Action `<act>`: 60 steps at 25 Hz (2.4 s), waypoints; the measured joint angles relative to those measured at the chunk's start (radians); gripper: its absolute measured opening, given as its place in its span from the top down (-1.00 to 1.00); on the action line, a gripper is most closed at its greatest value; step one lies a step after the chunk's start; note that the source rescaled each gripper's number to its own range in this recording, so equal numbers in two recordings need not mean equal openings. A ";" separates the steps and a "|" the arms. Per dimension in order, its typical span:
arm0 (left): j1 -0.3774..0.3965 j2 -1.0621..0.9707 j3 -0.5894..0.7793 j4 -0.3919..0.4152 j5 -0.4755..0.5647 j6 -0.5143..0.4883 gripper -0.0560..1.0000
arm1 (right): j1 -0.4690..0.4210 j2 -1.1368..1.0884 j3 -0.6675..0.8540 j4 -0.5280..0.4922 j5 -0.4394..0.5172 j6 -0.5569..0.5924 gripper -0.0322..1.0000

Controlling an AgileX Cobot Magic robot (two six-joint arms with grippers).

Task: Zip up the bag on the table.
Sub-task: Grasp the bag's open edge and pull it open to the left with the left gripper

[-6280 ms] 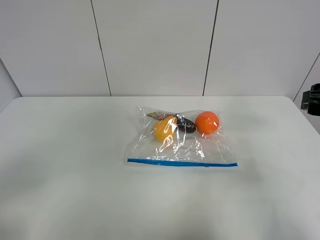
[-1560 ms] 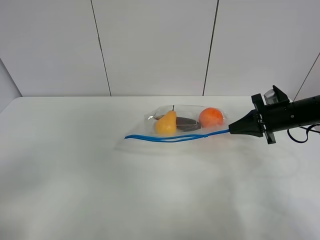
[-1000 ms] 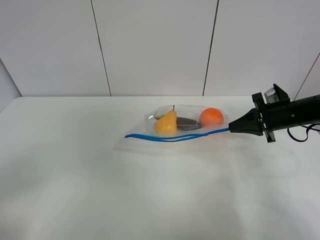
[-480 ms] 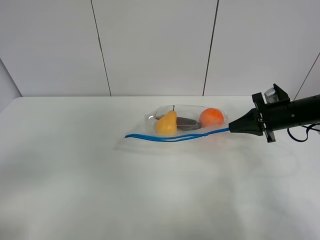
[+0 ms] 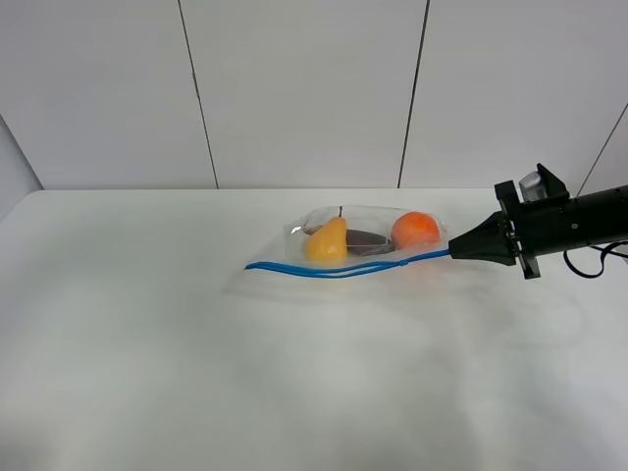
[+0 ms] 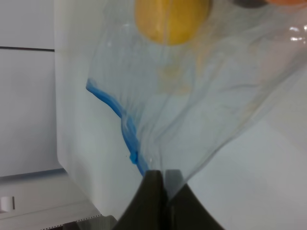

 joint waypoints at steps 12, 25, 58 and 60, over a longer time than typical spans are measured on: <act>0.000 0.336 -0.109 0.000 -0.092 0.004 -1.00 | 0.000 0.000 0.000 0.008 0.000 -0.001 0.94; 0.000 0.602 -0.109 -0.067 -0.176 0.018 -1.00 | 0.000 -0.001 0.000 0.008 0.000 -0.001 0.94; -0.706 1.094 -0.350 -0.341 -0.389 0.351 -1.00 | 0.000 -0.001 0.000 -0.014 0.002 -0.016 0.94; -0.709 1.140 -0.402 -0.342 -0.389 0.352 -1.00 | 0.000 -0.001 0.000 -0.014 0.005 -0.016 0.94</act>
